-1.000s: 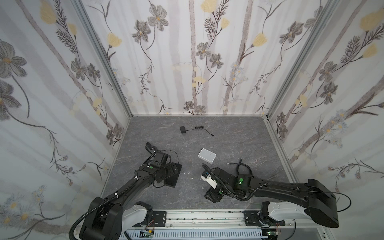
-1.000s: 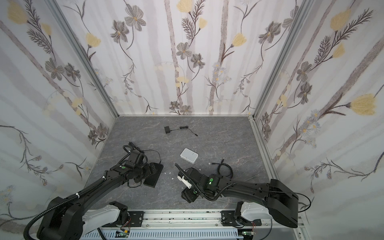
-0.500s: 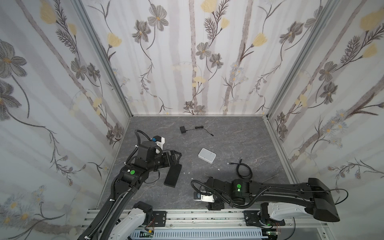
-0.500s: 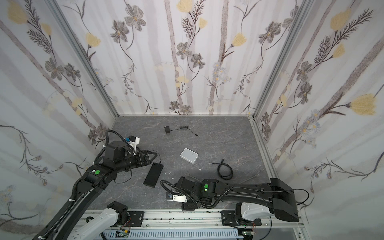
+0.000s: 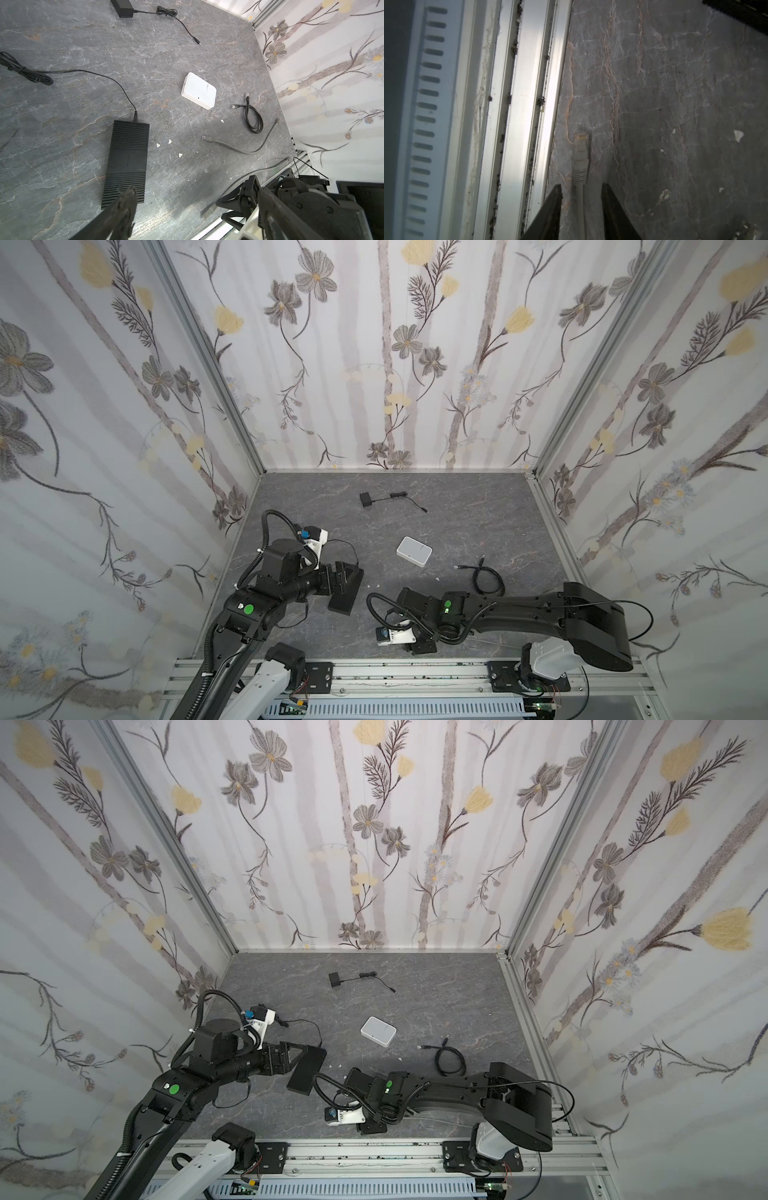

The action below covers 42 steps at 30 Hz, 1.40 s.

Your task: Insert the plug into the switch port

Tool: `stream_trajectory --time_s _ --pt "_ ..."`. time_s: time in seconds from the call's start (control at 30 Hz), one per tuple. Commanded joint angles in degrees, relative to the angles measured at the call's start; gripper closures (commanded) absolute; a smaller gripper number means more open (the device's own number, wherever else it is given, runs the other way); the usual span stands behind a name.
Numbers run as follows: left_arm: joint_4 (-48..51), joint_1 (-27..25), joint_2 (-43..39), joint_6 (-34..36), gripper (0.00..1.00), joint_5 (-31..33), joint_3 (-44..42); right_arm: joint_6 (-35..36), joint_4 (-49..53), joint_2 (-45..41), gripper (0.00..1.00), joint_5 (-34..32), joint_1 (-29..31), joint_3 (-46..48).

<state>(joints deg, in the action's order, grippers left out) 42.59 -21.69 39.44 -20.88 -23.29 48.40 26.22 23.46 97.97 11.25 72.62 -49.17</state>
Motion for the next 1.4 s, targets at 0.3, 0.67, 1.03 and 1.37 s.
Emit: stream_trajectory --time_s 0.3,0.67,1.03,1.37 --pt "-1.2 0.2 -0.8 0.8 0.09 0.8 -0.9 1.8 0.9 5.0 0.73 -2.1 0.2 -1.5" --pt "-1.2 0.3 0.0 0.8 0.09 1.0 -1.0 0.7 -0.9 5.9 0.73 -6.2 1.6 -1.0" --pt "-0.9 0.3 1.0 0.7 0.09 1.4 -0.9 0.6 -1.3 7.1 0.82 -7.1 3.0 -0.2" --pt "-0.9 0.2 0.8 0.6 0.09 1.6 -0.9 -4.0 -2.7 7.9 0.93 -17.6 -0.6 -2.0"
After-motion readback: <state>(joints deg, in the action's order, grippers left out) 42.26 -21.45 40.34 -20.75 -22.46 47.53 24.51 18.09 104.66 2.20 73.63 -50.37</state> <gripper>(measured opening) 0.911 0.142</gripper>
